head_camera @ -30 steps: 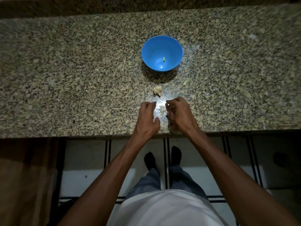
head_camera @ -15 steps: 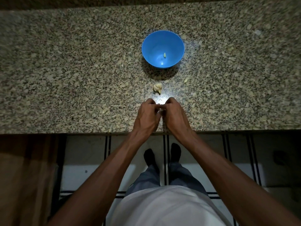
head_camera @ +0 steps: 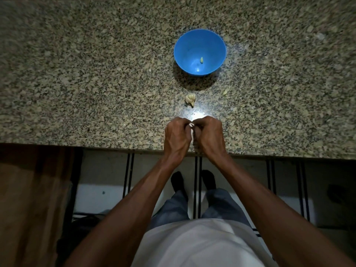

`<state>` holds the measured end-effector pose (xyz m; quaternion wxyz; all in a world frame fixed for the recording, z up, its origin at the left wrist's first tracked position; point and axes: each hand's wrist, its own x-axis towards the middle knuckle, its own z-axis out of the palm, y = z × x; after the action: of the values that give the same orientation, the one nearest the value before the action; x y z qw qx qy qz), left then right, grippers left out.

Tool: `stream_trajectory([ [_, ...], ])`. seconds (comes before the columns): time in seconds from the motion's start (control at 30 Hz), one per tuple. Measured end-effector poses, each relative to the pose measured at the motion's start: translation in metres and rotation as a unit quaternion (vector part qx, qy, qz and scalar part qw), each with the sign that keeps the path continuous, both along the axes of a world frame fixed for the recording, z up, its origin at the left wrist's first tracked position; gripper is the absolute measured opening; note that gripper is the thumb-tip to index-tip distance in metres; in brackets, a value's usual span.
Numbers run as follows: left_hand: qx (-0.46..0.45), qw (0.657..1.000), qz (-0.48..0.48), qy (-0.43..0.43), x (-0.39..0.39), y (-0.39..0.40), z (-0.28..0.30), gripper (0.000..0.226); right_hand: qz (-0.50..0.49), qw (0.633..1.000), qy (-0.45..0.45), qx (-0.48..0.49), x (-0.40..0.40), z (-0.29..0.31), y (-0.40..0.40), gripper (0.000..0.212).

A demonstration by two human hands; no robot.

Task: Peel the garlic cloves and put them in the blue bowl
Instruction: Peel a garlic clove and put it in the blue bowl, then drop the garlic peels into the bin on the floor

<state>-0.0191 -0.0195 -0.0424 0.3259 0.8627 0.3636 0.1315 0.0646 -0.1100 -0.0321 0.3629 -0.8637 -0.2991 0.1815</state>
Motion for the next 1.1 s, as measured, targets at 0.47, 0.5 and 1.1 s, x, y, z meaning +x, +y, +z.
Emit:
stream_trajectory([
  [0.47,-0.439,0.77,0.346,-0.307,-0.06,0.007,0.041,0.016,0.09,0.842,0.521,0.104,-0.001,0.026,0.042,0.023],
  [0.5,-0.441,0.748,0.365,-0.336,-0.074,0.008,0.044,0.014,0.104,0.829,0.542,0.096,-0.014,0.029,0.051,0.023],
  [1.1,-0.25,0.535,0.694,-0.412,-0.544,-0.048,0.021,0.019,0.375,0.729,0.564,-0.1,-0.477,0.006,0.127,0.014],
])
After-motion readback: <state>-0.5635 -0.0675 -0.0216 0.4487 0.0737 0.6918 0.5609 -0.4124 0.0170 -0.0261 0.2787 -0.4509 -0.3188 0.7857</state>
